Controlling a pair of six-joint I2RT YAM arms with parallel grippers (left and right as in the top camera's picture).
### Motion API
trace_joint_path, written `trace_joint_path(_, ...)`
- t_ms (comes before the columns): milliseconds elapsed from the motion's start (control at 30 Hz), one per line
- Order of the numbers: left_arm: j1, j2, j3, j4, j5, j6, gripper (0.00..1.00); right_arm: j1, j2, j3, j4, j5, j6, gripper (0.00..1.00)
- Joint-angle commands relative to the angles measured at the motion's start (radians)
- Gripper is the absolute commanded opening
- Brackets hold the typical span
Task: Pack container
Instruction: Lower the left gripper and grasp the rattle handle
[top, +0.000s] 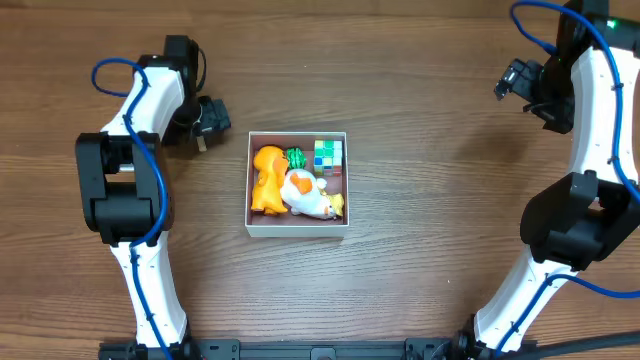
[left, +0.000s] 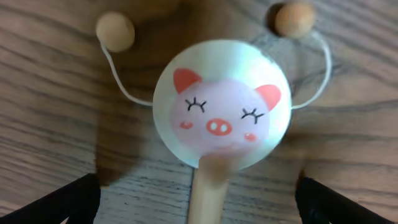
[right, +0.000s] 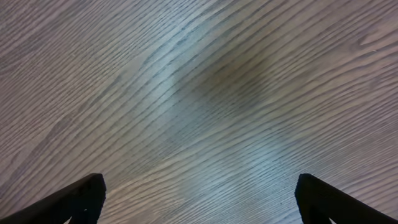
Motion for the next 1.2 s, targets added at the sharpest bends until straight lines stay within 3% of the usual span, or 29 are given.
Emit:
trace_joint_path(0,0.004,0.008,-0.015,0.011,-0.010,0.018,1.00,0.002,-0.015,0.001,0.001,0.009,-0.003,1.00)
trace_joint_path(333,0.004,0.008,-0.067,0.052,-0.009,0.014,1.00,0.002,-0.015,0.001,0.001,0.010,-0.003,1.00)
trace_joint_path(433,0.004,0.008,-0.067,0.052,-0.009,0.014,0.94,0.002,-0.015,0.001,0.001,0.009,-0.003,1.00)
trace_joint_path(633,0.004,0.008,-0.067,0.047,-0.013,0.015,0.96,0.002,-0.015,0.001,0.001,0.009,-0.003,1.00)
trace_joint_path(767,0.004,0.008,-0.076,0.048,-0.013,0.015,0.77,0.002,-0.015,0.001,0.001,0.009,-0.003,1.00)
trace_joint_path(867,0.004,0.008,-0.077,0.048,-0.013,0.015,0.56,0.002,-0.015,0.001,0.001,0.009,-0.003,1.00)
trace_joint_path(967,0.004,0.008,-0.077,0.045,-0.009,0.014,0.47,0.002,-0.015,0.001,0.001,0.010,-0.003,1.00)
trace_joint_path(1000,0.004,0.008,-0.077,0.039,-0.008,0.014,0.39,0.002,-0.015,0.001,0.001,0.009,-0.003,1.00)
trace_joint_path(1167,0.004,0.008,-0.077,0.007,-0.002,0.007,0.31,0.002,-0.015,0.001,0.001,0.009,-0.003,1.00)
